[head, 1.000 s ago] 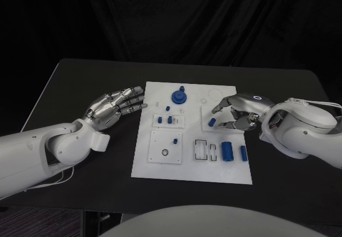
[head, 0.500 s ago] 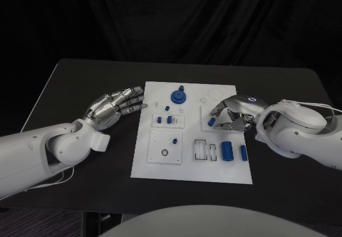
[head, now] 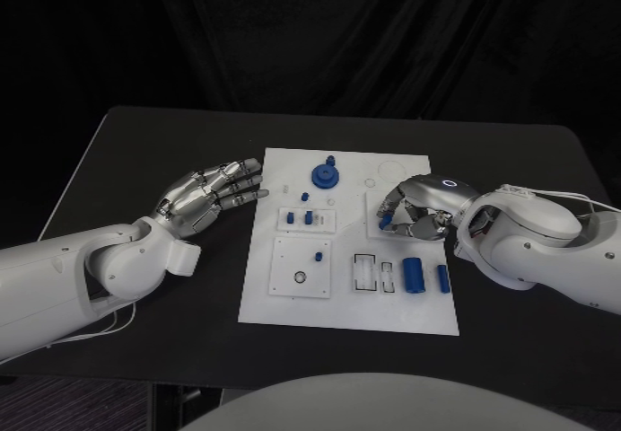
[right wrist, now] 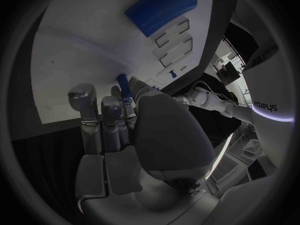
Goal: Assemble the parts on the task board
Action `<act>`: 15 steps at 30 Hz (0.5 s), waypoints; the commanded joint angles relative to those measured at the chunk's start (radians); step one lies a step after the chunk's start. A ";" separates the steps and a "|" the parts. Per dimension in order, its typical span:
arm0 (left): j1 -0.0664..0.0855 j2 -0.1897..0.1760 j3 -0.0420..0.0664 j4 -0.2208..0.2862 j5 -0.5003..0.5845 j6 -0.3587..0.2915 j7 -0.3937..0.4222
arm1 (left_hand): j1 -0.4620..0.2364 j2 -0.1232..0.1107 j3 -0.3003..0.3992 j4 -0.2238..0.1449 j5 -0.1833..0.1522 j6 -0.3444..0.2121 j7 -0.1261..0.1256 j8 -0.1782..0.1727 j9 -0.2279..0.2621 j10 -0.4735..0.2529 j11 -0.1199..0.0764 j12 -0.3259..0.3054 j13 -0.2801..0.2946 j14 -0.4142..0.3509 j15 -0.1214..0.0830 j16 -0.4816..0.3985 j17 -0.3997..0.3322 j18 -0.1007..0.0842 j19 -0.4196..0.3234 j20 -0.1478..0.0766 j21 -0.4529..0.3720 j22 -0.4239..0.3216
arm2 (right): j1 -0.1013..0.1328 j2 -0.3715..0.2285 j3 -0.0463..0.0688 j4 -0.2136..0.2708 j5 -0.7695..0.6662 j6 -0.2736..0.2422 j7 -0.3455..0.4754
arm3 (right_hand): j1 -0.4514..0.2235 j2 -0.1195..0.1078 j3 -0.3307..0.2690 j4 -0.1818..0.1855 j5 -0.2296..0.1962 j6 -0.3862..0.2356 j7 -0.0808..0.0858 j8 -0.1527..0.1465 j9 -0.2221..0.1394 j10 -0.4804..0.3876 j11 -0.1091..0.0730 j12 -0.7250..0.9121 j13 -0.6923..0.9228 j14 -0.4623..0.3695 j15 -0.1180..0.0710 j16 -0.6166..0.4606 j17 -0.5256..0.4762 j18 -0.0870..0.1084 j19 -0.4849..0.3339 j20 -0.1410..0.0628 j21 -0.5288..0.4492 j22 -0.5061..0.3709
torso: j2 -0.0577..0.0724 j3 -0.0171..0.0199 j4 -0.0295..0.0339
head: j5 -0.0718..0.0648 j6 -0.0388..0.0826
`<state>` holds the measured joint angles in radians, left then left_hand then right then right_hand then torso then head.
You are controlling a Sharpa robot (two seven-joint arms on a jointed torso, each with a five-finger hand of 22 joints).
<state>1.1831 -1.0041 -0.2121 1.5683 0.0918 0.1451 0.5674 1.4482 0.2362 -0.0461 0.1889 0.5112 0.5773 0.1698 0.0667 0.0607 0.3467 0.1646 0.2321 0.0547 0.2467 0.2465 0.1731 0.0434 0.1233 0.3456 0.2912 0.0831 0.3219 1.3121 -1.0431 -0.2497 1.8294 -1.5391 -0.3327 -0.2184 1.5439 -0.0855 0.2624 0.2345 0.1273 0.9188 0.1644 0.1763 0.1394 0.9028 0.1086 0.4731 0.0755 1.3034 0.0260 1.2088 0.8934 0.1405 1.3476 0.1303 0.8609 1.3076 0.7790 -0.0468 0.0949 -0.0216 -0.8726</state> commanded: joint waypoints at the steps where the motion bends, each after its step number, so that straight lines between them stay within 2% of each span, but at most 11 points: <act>1: -0.003 0.002 0.001 -0.001 0.004 0.016 0.013 | -0.008 -0.001 0.004 0.001 0.006 0.003 0.014 0.003 0.001 0.004 0.001 0.006 0.001 0.000 0.005 0.006 0.001 -0.016 0.004 0.000 -0.001 -0.001 | -0.003 0.000 0.000 0.001 -0.008 -0.061 0.017 | 0.013 0.002 0.013 -0.001 0.006 0.017 -0.005 0.011 0.007 0.026 -0.006 -0.007 -0.002 0.012 -0.003 0.006 0.005 -0.017 0.008 -0.003 0.010 0.101 | 0.000 0.0001 0.0003 | 0.000 0.000; 3: -0.004 0.003 0.001 -0.002 0.004 0.016 0.013 | -0.008 -0.001 0.004 0.001 0.006 0.003 0.014 0.003 0.001 0.004 0.001 0.006 0.001 0.000 0.005 0.006 0.001 -0.016 0.004 0.000 -0.001 -0.001 | -0.003 0.000 0.000 0.002 -0.008 -0.070 0.018 | 0.017 0.004 0.019 -0.003 0.006 0.028 -0.009 0.015 0.011 0.041 -0.010 -0.011 -0.002 0.015 -0.006 0.007 0.008 -0.017 0.011 -0.006 0.016 0.102 | 0.000 -0.0001 0.0003 | 0.000 0.000; 6: -0.006 0.002 0.001 -0.001 0.004 0.018 0.013 | -0.008 0.001 0.006 0.002 0.006 0.003 0.014 0.003 0.001 0.004 0.001 0.006 0.001 0.000 0.005 0.006 0.001 -0.016 0.004 0.000 -0.002 -0.001 | -0.004 -0.003 0.000 0.006 -0.008 -0.094 0.017 | 0.039 0.018 0.039 -0.019 0.008 0.063 -0.021 0.031 0.027 0.090 -0.025 -0.013 0.002 0.022 -0.018 0.009 0.014 -0.019 0.017 -0.017 0.030 0.105 | 0.000 -0.0006 -0.0002 | 0.002 0.000; 10: -0.010 0.000 0.001 0.001 0.004 0.020 0.013 | -0.008 0.002 0.008 0.002 0.007 0.004 0.015 0.003 0.001 0.004 0.002 0.007 0.001 -0.001 0.005 0.006 0.001 -0.017 0.004 0.000 -0.002 -0.001 | -0.004 -0.009 0.000 0.014 -0.008 -0.122 0.015 | 0.059 0.022 0.052 -0.043 0.026 0.081 -0.025 0.039 0.038 0.108 -0.031 -0.020 0.003 0.030 -0.025 0.014 0.025 -0.021 0.021 -0.024 0.042 0.108 | 0.001 -0.0009 -0.0003 | 0.005 0.000; 11: -0.011 0.000 0.001 0.001 0.004 0.020 0.013 | -0.008 0.002 0.008 0.002 0.007 0.004 0.015 0.003 0.001 0.004 0.002 0.007 0.001 -0.001 0.005 0.006 0.001 -0.017 0.004 0.000 -0.002 -0.001 | -0.004 -0.011 0.000 0.017 -0.008 -0.129 0.015 | 0.067 0.024 0.059 -0.055 0.021 0.088 -0.026 0.042 0.044 0.117 -0.033 -0.023 0.004 0.034 -0.027 0.017 0.031 -0.022 0.023 -0.027 0.049 0.109 | 0.001 -0.0007 -0.0005 | 0.006 0.000; 12: -0.012 -0.001 0.001 0.001 0.004 0.020 0.013 | -0.008 0.002 0.008 0.002 0.007 0.004 0.015 0.003 0.001 0.004 0.002 0.007 0.001 -0.001 0.005 0.006 0.001 -0.017 0.004 0.000 -0.002 -0.001 | -0.004 -0.014 0.001 0.021 -0.008 -0.136 0.015 | 0.071 0.025 0.070 -0.064 -0.002 0.092 -0.027 0.043 0.050 0.125 -0.035 -0.028 0.005 0.037 -0.029 0.019 0.035 -0.024 0.026 -0.029 0.056 0.111 | 0.000 -0.0008 -0.0009 | 0.007 0.000; 15: -0.014 -0.001 0.001 0.002 0.004 0.020 0.013 | -0.008 0.003 0.010 0.002 0.007 0.007 0.015 0.004 0.001 0.006 0.003 0.008 0.001 -0.001 0.005 0.006 0.001 -0.017 0.004 0.000 -0.002 -0.002 | -0.004 -0.020 0.001 0.029 -0.008 -0.146 0.015 | 0.066 0.021 0.074 -0.068 -0.007 0.102 -0.029 0.048 0.057 0.132 -0.037 -0.032 0.006 0.041 -0.030 0.021 0.039 -0.024 0.028 -0.031 0.062 0.112 | 0.000 -0.0006 -0.0009 | 0.008 0.000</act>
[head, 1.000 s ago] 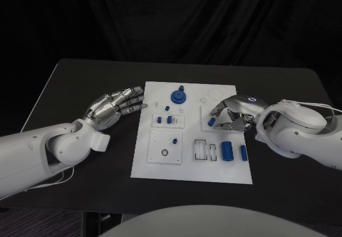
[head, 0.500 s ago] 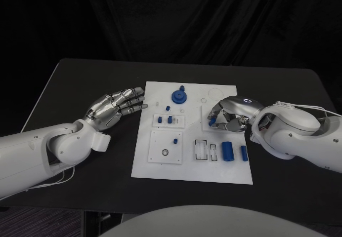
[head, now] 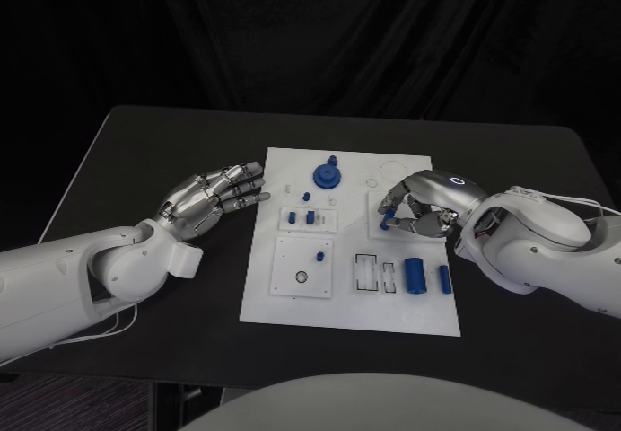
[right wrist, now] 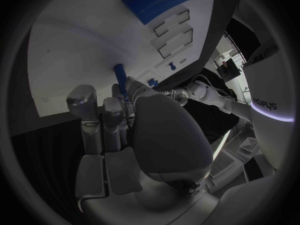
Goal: Assemble the parts on the task board
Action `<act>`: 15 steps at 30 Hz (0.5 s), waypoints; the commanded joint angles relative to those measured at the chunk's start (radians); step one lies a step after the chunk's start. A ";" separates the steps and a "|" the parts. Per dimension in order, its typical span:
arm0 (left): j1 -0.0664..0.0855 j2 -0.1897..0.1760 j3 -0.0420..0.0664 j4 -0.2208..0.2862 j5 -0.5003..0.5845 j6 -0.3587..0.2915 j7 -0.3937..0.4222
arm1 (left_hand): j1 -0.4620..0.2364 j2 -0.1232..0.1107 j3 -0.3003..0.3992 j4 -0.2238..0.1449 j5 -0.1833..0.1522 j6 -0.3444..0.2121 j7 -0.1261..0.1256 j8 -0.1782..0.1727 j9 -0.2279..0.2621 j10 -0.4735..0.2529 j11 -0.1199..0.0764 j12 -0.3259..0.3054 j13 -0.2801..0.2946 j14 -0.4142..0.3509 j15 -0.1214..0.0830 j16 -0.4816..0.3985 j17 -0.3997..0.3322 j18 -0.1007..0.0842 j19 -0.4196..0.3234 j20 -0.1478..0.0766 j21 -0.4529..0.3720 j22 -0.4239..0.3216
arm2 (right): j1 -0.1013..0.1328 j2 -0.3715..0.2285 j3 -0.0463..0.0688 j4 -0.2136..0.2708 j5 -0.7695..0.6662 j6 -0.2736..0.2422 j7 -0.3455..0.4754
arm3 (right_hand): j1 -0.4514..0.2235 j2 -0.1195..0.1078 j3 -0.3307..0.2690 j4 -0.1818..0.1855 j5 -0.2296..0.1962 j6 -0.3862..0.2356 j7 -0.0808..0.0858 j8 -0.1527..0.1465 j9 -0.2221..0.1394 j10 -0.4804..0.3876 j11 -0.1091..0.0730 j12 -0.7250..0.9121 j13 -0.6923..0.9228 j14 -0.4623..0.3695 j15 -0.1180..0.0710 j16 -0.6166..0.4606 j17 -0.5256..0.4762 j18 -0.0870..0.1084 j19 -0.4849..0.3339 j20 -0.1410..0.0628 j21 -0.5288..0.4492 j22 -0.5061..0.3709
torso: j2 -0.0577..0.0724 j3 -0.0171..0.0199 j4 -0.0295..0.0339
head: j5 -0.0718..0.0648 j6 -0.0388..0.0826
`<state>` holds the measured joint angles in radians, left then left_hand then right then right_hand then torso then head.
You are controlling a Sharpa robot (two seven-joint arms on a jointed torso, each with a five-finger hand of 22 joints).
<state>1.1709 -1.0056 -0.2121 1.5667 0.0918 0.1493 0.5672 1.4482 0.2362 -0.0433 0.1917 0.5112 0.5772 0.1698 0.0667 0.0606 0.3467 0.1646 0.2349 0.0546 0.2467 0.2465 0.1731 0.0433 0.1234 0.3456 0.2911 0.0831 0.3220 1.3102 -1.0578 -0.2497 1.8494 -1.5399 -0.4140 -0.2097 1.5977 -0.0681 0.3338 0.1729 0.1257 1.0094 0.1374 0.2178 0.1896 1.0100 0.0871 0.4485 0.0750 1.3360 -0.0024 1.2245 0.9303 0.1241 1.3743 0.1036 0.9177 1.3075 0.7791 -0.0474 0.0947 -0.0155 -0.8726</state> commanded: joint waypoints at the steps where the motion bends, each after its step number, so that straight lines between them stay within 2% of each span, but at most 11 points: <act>1: -0.003 0.000 0.001 0.003 0.004 0.016 0.013 | -0.008 0.003 0.007 -0.001 0.007 0.007 0.015 0.004 0.001 0.006 0.003 0.005 0.001 -0.001 0.005 0.006 0.001 -0.017 0.004 0.000 -0.002 -0.002 | -0.002 -0.008 0.001 0.014 -0.007 -0.069 0.007 | 0.010 0.003 0.004 -0.007 -0.006 0.014 -0.003 0.008 0.009 0.027 -0.016 -0.008 0.007 0.009 -0.002 0.006 0.004 -0.008 0.002 -0.005 0.007 0.112 | 0.000 0.0000 -0.0007 | 0.002 0.000; 11: -0.010 -0.005 0.001 0.006 0.004 0.014 0.013 | -0.008 0.003 0.009 -0.001 0.007 0.009 0.016 0.004 0.002 0.007 0.005 0.006 0.001 -0.001 0.004 0.007 0.001 -0.017 0.004 0.000 -0.002 -0.002 | 0.001 -0.060 0.003 0.101 -0.007 -0.125 0.015 | 0.000 -0.007 0.011 -0.015 -0.007 0.031 -0.008 0.017 0.026 0.042 -0.021 -0.018 0.010 0.016 -0.006 0.009 0.012 -0.010 0.006 -0.008 0.019 0.114 | 0.000 0.0014 -0.0009 | 0.009 0.000; 15: -0.011 -0.006 0.001 0.006 0.004 0.013 0.014 | -0.008 0.003 0.010 -0.001 0.008 0.012 0.017 0.005 0.002 0.009 0.006 0.008 0.002 -0.001 0.004 0.008 0.001 -0.017 0.004 0.000 -0.002 -0.002 | 0.006 -0.071 0.003 0.143 -0.006 -0.144 0.053 | -0.003 -0.011 0.015 -0.020 -0.007 0.039 -0.011 0.021 0.035 0.054 -0.024 -0.021 0.012 0.021 -0.009 0.012 0.018 -0.011 0.009 -0.011 0.027 0.115 | 0.000 0.0007 -0.0014 | 0.012 0.000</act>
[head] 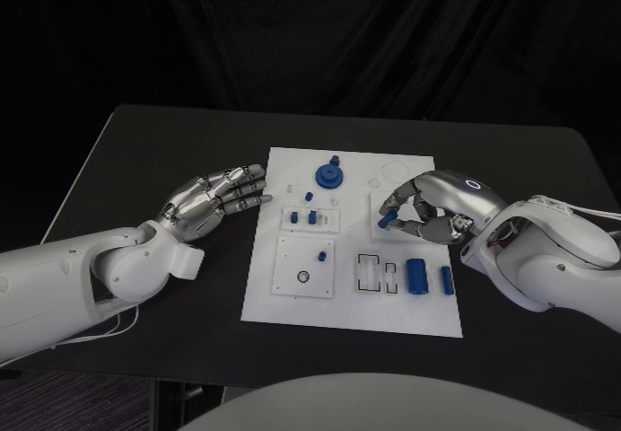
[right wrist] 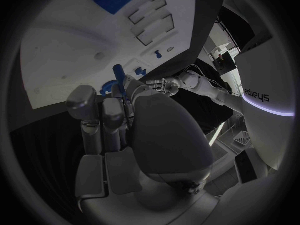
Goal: Assemble the parts on the task board
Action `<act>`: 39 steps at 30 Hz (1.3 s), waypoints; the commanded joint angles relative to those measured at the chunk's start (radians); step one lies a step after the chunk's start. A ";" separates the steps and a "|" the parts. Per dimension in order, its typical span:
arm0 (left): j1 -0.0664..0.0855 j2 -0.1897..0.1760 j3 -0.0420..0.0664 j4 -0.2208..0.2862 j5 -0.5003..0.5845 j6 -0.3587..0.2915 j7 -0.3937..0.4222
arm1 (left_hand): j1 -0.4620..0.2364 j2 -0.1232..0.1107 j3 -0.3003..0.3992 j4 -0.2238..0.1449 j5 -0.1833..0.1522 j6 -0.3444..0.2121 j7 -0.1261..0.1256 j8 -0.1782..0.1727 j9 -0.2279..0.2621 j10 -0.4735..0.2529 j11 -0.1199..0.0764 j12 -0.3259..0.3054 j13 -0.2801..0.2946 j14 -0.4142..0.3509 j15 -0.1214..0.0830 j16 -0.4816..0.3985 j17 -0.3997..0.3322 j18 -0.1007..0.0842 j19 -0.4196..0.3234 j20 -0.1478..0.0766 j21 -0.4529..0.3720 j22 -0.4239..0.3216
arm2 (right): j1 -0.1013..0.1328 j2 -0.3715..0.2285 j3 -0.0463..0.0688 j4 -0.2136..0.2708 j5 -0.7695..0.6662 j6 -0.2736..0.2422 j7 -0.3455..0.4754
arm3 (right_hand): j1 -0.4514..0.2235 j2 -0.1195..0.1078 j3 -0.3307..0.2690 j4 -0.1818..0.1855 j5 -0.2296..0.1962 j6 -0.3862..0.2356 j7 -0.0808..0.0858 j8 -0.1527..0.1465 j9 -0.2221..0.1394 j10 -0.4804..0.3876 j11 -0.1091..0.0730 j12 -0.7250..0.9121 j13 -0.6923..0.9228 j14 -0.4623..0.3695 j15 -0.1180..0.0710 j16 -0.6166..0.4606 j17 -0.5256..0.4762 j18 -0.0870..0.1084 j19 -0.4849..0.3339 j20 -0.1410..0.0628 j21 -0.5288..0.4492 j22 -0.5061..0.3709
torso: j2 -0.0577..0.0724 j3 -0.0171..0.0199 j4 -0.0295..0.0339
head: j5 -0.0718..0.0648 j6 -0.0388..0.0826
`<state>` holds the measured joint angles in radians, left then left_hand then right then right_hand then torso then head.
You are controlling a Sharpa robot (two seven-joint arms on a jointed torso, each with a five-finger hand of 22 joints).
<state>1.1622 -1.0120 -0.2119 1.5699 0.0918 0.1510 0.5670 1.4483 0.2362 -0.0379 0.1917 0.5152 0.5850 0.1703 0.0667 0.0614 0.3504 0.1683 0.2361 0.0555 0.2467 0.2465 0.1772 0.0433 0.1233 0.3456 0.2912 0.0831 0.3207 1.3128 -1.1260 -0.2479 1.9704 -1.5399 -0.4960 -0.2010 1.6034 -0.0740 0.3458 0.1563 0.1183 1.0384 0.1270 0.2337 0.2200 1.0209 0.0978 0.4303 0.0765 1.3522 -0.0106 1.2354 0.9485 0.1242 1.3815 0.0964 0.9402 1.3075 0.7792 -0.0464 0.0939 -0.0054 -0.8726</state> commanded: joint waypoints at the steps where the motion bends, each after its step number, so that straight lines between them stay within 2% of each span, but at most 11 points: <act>1: -0.002 0.001 0.001 0.003 0.004 0.012 0.014 | -0.008 0.003 0.005 -0.001 0.004 0.004 0.017 0.005 0.001 0.006 0.002 0.006 0.001 -0.001 0.004 0.003 0.001 -0.017 0.004 0.000 -0.002 -0.001 | 0.004 -0.002 0.001 0.029 -0.003 -0.062 0.059 | -0.011 -0.007 0.004 -0.004 -0.001 0.014 -0.002 0.008 0.008 0.048 -0.037 -0.004 0.011 0.004 -0.002 0.000 -0.002 -0.011 0.002 -0.004 0.004 0.115 | 0.000 -0.0001 -0.0007 | 0.002 0.000; 5: -0.003 0.001 0.001 0.004 0.004 0.012 0.015 | -0.008 0.003 0.006 -0.001 0.004 0.004 0.017 0.005 0.001 0.006 0.002 0.007 0.001 -0.001 0.004 0.004 0.001 -0.017 0.005 0.000 -0.002 -0.001 | 0.004 0.017 0.001 0.047 0.011 -0.045 0.120 | -0.016 -0.014 0.008 -0.007 -0.001 0.023 -0.005 0.012 0.018 0.062 -0.040 -0.008 0.013 0.018 -0.005 0.016 0.028 -0.016 0.011 -0.007 0.034 0.122 | 0.000 0.0002 -0.0001 | 0.004 0.000; 8: -0.003 0.001 0.001 0.004 0.004 0.012 0.015 | -0.008 0.003 0.006 -0.001 0.004 0.004 0.017 0.005 0.001 0.006 0.002 0.007 0.001 -0.001 0.004 0.004 0.001 -0.017 0.005 0.000 -0.002 -0.001 | 0.002 0.047 0.001 0.042 0.016 -0.018 0.154 | -0.021 -0.018 0.008 -0.006 -0.004 0.023 -0.006 0.012 0.021 0.064 -0.041 -0.012 0.014 0.020 -0.006 0.018 0.033 -0.016 0.012 -0.008 0.038 0.123 | 0.000 0.0000 -0.0001 | 0.006 0.000; 15: -0.003 0.001 0.001 0.006 0.004 0.012 0.015 | -0.008 0.003 0.006 -0.001 0.004 0.004 0.017 0.005 0.001 0.006 0.002 0.007 0.001 -0.001 0.004 0.004 0.001 -0.017 0.005 0.000 -0.002 -0.001 | -0.017 0.167 0.001 -0.011 -0.042 0.022 0.201 | -0.019 -0.023 0.012 -0.009 -0.011 0.019 -0.005 0.008 0.026 0.065 -0.041 -0.021 0.014 0.022 -0.006 0.021 0.039 -0.018 0.013 -0.009 0.045 0.124 | 0.000 -0.0013 -0.0002 | 0.021 0.000; 16: -0.004 0.001 0.001 0.006 0.004 0.012 0.015 | -0.008 0.003 0.006 -0.001 0.004 0.004 0.017 0.005 0.001 0.006 0.002 0.007 0.001 -0.001 0.004 0.004 0.001 -0.017 0.005 0.000 -0.002 -0.001 | -0.022 0.183 0.001 -0.019 -0.049 0.025 0.204 | -0.019 -0.023 0.012 -0.009 -0.011 0.019 -0.005 0.008 0.026 0.065 -0.041 -0.021 0.014 0.022 -0.006 0.021 0.039 -0.018 0.013 -0.009 0.045 0.124 | 0.000 -0.0019 0.0000 | 0.028 0.000; 21: -0.004 0.003 0.001 0.007 0.004 0.013 0.015 | -0.008 0.003 0.006 -0.001 0.004 0.004 0.017 0.005 0.001 0.006 0.002 0.007 0.001 -0.001 0.004 0.004 0.001 -0.017 0.005 0.000 -0.002 -0.001 | -0.041 0.259 0.002 -0.056 -0.075 0.030 0.214 | -0.021 -0.024 0.014 -0.008 -0.019 0.019 -0.005 0.007 0.029 0.068 -0.040 -0.025 0.015 0.025 -0.006 0.026 0.048 -0.019 0.016 -0.009 0.053 0.126 | -0.001 -0.0024 -0.0002 | 0.041 0.000; 25: -0.004 0.004 0.001 0.006 0.004 0.013 0.014 | -0.008 0.003 0.006 -0.001 0.004 0.004 0.017 0.005 0.001 0.006 0.002 0.007 0.001 -0.001 0.004 0.004 0.001 -0.017 0.005 0.000 -0.002 -0.001 | -0.050 0.295 0.002 -0.076 -0.082 0.040 0.215 | -0.021 -0.024 0.014 -0.008 -0.019 0.019 -0.005 0.007 0.029 0.068 -0.040 -0.025 0.015 0.025 -0.006 0.026 0.048 -0.019 0.016 -0.009 0.053 0.126 | -0.002 -0.0034 0.0003 | 0.039 0.000; 30: -0.004 0.006 0.001 0.003 0.004 0.013 0.016 | -0.008 0.003 0.006 -0.001 0.004 0.004 0.017 0.005 0.001 0.006 0.002 0.007 0.001 -0.001 0.004 0.004 0.001 -0.017 0.005 0.000 -0.002 -0.001 | -0.061 0.326 0.002 -0.099 -0.086 0.088 0.197 | -0.023 -0.024 0.015 -0.008 -0.025 0.017 -0.005 0.005 0.031 0.068 -0.040 -0.030 0.015 0.026 -0.005 0.027 0.048 -0.019 0.015 -0.009 0.053 0.126 | -0.001 -0.0021 0.0019 | 0.033 0.000; 35: -0.004 0.010 0.001 0.001 0.004 0.017 0.015 | -0.007 0.002 0.010 -0.003 0.007 0.004 0.018 0.006 0.001 0.006 0.004 0.007 0.001 -0.003 0.004 0.004 0.001 -0.017 0.004 0.000 -0.002 -0.002 | -0.072 0.340 0.002 -0.113 -0.087 0.114 0.183 | -0.023 -0.024 0.016 -0.009 -0.028 0.015 -0.005 0.003 0.032 0.068 -0.039 -0.034 0.015 0.023 -0.005 0.023 0.043 -0.018 0.013 -0.009 0.047 0.124 | 0.000 -0.0033 0.0069 | 0.031 0.000; 38: -0.004 0.013 0.001 -0.002 0.004 0.019 0.015 | -0.007 0.002 0.010 -0.003 0.007 0.003 0.018 0.005 0.001 0.005 0.004 0.006 0.001 -0.003 0.004 0.004 0.001 -0.017 0.003 0.000 -0.002 -0.003 | -0.078 0.347 0.002 -0.121 -0.088 0.119 0.177 | -0.021 -0.024 0.018 -0.011 -0.026 0.016 -0.005 0.003 0.034 0.070 -0.040 -0.035 0.016 0.023 -0.005 0.022 0.043 -0.018 0.012 -0.009 0.047 0.124 | 0.001 -0.0033 0.0052 | 0.030 0.000; 39: -0.004 0.013 0.001 -0.002 0.004 0.020 0.015 | -0.007 0.002 0.011 -0.003 0.007 0.002 0.018 0.005 0.001 0.004 0.004 0.006 0.000 -0.004 0.004 0.003 0.000 -0.017 0.002 0.000 -0.002 -0.004 | -0.079 0.349 0.002 -0.123 -0.088 0.119 0.176 | -0.020 -0.024 0.019 -0.012 -0.024 0.017 -0.005 0.003 0.035 0.071 -0.040 -0.035 0.016 0.023 -0.005 0.022 0.043 -0.018 0.013 -0.009 0.048 0.124 | 0.000 -0.0033 0.0024 | 0.033 0.000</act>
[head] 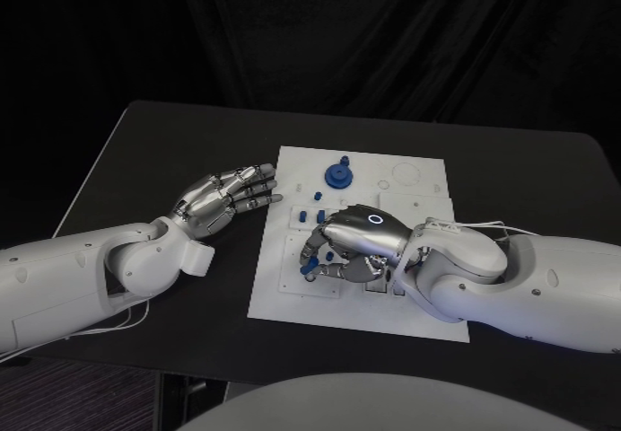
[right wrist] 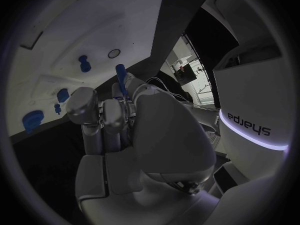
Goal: Assemble the parts on the task board
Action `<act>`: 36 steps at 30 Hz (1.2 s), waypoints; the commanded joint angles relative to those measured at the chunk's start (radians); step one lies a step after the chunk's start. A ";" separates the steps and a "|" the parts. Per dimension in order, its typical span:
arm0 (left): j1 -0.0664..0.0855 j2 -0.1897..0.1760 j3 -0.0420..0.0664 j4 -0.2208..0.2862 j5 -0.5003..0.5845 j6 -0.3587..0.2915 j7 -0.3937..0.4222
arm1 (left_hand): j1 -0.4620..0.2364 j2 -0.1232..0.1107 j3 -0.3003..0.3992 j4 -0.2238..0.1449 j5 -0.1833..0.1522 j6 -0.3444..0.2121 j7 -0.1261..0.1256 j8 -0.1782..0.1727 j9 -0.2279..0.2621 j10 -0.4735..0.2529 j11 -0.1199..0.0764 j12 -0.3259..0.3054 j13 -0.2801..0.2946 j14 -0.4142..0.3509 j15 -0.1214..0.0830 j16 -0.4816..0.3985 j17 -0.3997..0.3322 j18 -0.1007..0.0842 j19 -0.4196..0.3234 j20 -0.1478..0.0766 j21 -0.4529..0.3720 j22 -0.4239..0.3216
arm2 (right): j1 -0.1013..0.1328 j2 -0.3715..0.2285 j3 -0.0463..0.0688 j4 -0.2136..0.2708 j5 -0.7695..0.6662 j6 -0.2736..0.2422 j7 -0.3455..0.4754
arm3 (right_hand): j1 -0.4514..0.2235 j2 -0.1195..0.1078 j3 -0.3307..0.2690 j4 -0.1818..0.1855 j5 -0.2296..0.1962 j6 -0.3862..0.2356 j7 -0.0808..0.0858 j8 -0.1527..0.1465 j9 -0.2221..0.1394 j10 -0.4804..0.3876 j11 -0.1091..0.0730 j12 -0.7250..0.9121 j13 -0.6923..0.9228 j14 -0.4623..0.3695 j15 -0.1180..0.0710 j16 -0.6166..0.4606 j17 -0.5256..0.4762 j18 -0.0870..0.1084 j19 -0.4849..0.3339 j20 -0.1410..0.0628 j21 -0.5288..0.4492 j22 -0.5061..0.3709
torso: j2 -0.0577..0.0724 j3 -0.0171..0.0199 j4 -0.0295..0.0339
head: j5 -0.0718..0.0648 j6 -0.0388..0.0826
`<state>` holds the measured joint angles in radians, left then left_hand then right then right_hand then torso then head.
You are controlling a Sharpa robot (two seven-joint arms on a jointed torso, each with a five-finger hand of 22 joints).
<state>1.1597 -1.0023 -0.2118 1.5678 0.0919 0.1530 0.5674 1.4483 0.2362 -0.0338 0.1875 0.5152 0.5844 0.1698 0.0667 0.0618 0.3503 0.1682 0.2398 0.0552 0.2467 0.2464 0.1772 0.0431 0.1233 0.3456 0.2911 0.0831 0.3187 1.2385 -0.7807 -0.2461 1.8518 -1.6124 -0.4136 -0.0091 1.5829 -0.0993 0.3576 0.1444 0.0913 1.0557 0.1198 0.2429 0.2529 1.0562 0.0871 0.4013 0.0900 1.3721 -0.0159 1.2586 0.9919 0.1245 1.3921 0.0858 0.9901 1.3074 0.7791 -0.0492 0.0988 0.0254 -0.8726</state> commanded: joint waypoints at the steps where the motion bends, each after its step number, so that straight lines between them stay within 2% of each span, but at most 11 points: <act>1: -0.001 0.004 0.001 -0.001 0.004 0.018 0.014 | -0.007 0.002 0.006 0.002 0.007 0.002 0.019 0.005 0.001 0.004 0.004 0.002 0.001 -0.004 0.004 0.003 0.001 -0.017 0.002 0.000 -0.002 -0.002 | -0.006 0.004 0.001 -0.006 -0.016 0.036 -0.018 | 0.002 0.001 0.008 -0.002 0.006 0.000 0.002 -0.006 0.004 0.038 -0.030 -0.007 0.004 0.002 0.000 -0.001 0.000 -0.018 0.001 0.002 -0.003 0.124 | 0.000 -0.0008 -0.0045 | 0.004 0.000; 3: -0.002 0.005 0.001 -0.002 0.004 0.019 0.014 | -0.007 0.002 0.006 0.002 0.007 0.002 0.019 0.005 0.001 0.004 0.004 0.002 0.001 -0.004 0.004 0.003 0.001 -0.017 0.002 0.000 -0.002 -0.002 | -0.007 0.005 0.001 -0.009 -0.024 0.033 -0.023 | 0.003 0.001 0.009 -0.004 0.010 0.001 0.002 -0.006 0.005 0.039 -0.030 -0.008 0.004 0.003 0.000 -0.001 0.001 -0.018 0.001 0.002 -0.002 0.124 | 0.000 -0.0011 -0.0050 | 0.004 0.000; 9: -0.003 0.006 0.001 -0.003 0.004 0.023 0.012 | -0.007 0.002 0.008 0.001 0.007 0.002 0.019 0.005 0.000 0.004 0.004 0.002 0.001 -0.005 0.003 0.003 0.000 -0.017 0.002 0.000 -0.003 -0.002 | -0.009 0.005 0.001 -0.012 -0.051 0.035 -0.046 | 0.002 -0.001 0.009 -0.006 0.016 0.004 0.002 -0.005 0.009 0.043 -0.030 -0.010 0.006 0.002 0.000 0.000 0.002 -0.018 0.001 0.001 -0.001 0.124 | 0.000 0.0036 -0.0059 | 0.005 0.000; 13: -0.003 0.008 0.001 -0.004 0.004 0.024 0.011 | -0.007 0.002 0.008 0.001 0.007 0.002 0.019 0.005 0.000 0.004 0.004 0.002 0.001 -0.005 0.003 0.003 0.000 -0.017 0.002 0.000 -0.003 -0.002 | -0.009 0.006 0.001 -0.013 -0.057 0.053 -0.062 | 0.002 -0.001 0.010 -0.008 0.019 0.005 0.002 -0.005 0.010 0.045 -0.031 -0.011 0.007 0.000 -0.001 -0.003 -0.002 -0.017 -0.001 0.001 -0.005 0.123 | 0.000 0.0047 -0.0061 | 0.006 0.000; 24: -0.004 0.005 0.001 -0.005 0.004 0.026 0.011 | -0.007 0.003 0.009 0.001 0.007 0.001 0.019 0.005 0.000 0.003 0.005 0.002 0.000 -0.006 0.004 0.003 0.000 -0.017 0.000 0.000 -0.003 -0.003 | -0.009 0.004 0.000 -0.015 -0.060 0.079 -0.077 | 0.004 -0.002 0.012 -0.011 0.024 0.005 0.002 -0.006 0.012 0.045 -0.030 -0.014 0.007 -0.002 -0.001 -0.006 -0.005 -0.016 -0.003 0.001 -0.010 0.122 | 0.000 0.0013 -0.0047 | 0.007 0.000; 36: -0.005 0.005 0.001 -0.007 0.004 0.028 0.010 | -0.008 0.003 0.011 0.002 0.007 -0.002 0.019 0.004 0.000 0.002 0.005 0.001 0.000 -0.007 0.004 0.003 0.000 -0.017 0.000 0.000 -0.003 -0.004 | -0.012 0.008 0.000 -0.013 -0.060 0.088 -0.071 | 0.001 -0.001 0.013 -0.011 0.024 0.006 0.003 -0.007 0.015 0.048 -0.030 -0.017 0.009 -0.003 0.000 -0.007 -0.006 -0.016 -0.004 0.001 -0.011 0.122 | -0.001 0.0006 -0.0042 | 0.008 0.000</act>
<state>1.1561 -0.9989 -0.2118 1.5601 0.0919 0.1649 0.5663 1.4483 0.2362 -0.0282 0.1875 0.5190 0.5843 0.1698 0.0666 0.0614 0.3502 0.1681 0.2391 0.0551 0.2431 0.2500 0.1772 0.0430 0.1232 0.3456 0.2911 0.0831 0.3159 1.2321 -0.7731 -0.2432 1.8387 -1.6629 -0.3524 -0.0602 1.5783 -0.1039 0.3657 0.1363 0.1123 1.0572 0.1218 0.2387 0.2659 1.0638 0.0874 0.3840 0.0966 1.3720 -0.0159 1.2547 0.9859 0.1245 1.3920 0.0859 0.9835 1.3081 0.7780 -0.0482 0.0948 0.0327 -0.8726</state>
